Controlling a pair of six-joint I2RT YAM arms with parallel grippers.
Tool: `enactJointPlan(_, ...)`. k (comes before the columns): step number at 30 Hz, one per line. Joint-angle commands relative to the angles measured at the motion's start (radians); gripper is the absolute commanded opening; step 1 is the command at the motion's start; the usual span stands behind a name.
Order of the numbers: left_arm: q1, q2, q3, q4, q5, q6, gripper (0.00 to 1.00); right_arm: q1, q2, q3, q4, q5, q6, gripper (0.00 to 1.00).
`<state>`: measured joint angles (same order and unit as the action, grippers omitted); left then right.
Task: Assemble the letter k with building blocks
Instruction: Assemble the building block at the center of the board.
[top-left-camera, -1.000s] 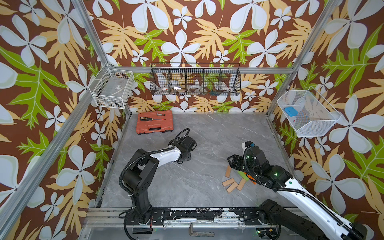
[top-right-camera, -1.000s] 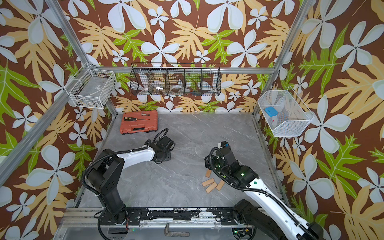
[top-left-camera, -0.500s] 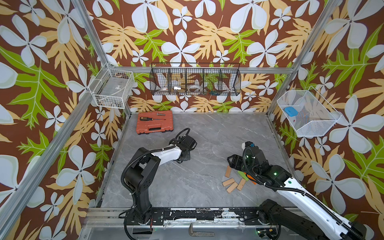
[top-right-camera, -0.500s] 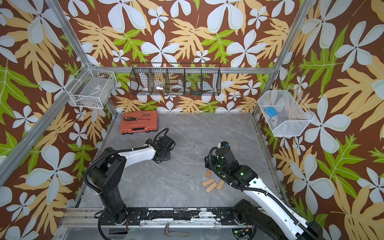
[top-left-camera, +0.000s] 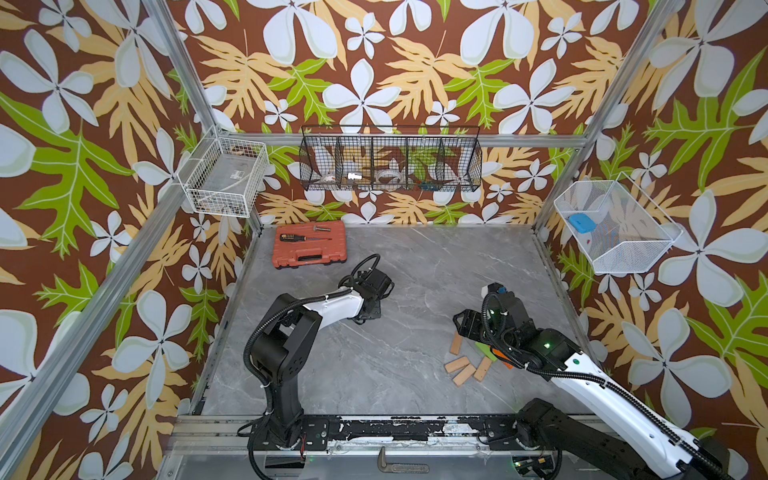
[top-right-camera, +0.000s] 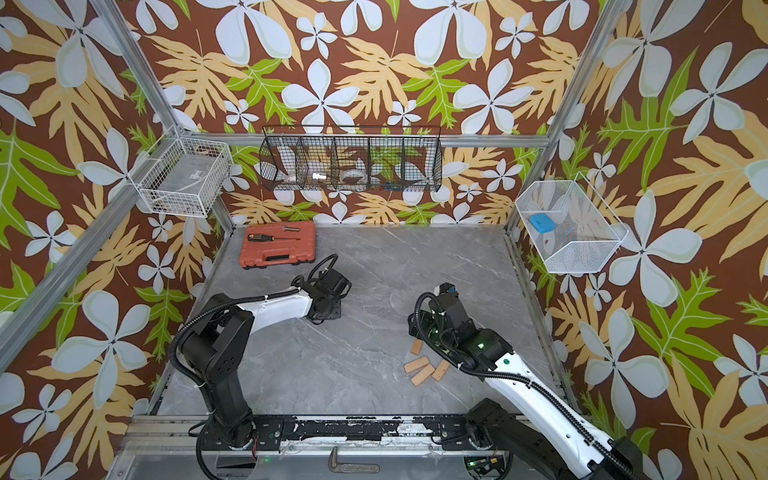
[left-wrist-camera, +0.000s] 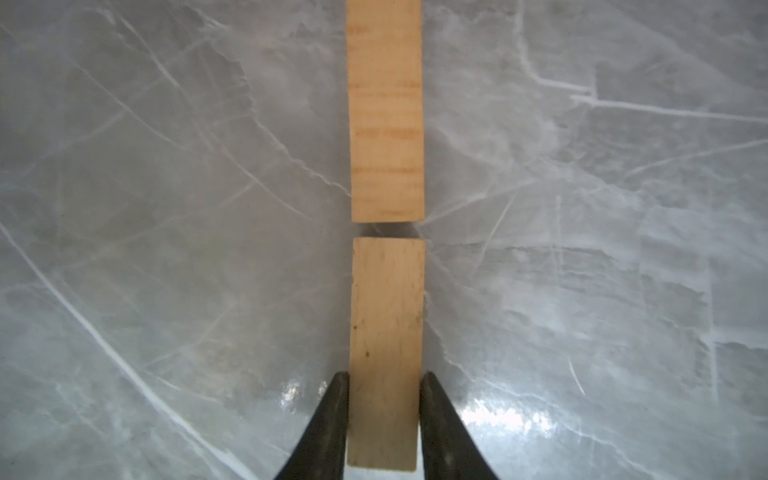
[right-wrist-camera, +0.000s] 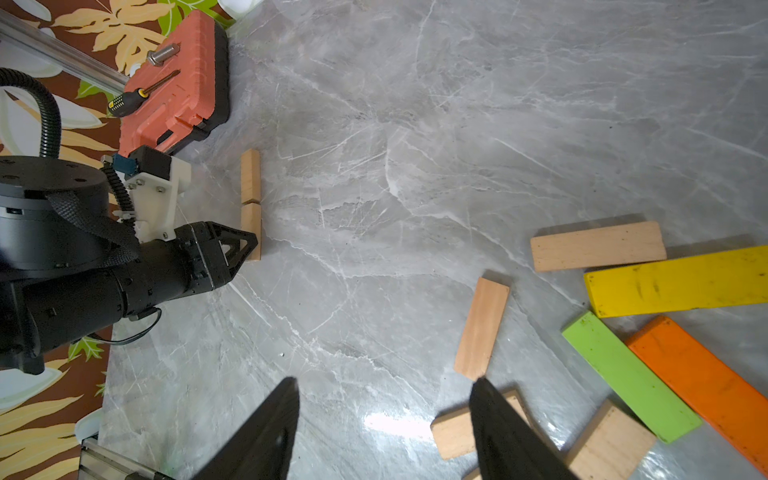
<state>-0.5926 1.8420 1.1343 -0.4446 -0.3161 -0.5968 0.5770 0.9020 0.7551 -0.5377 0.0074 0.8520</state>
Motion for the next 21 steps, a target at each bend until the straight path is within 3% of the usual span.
enactJointPlan(1, 0.003, -0.002, 0.008, -0.01, 0.001, 0.0, 0.35, 0.0, 0.002, 0.01, 0.011, 0.008, 0.001, 0.67)
enactJointPlan(7, 0.002, -0.053, 0.013, -0.014, 0.034, -0.004, 0.57, 0.0, 0.006, 0.012, 0.013, 0.009, -0.001, 0.67)
enactJointPlan(17, -0.005, -0.319, -0.012, 0.001, 0.111, -0.083, 0.55, 0.0, 0.007, 0.007, 0.029, 0.017, -0.003, 0.67)
enactJointPlan(21, -0.099, -0.417, -0.03, 0.05, 0.106, -0.151, 0.49, 0.0, -0.01, 0.03, -0.022, 0.128, -0.041, 0.68)
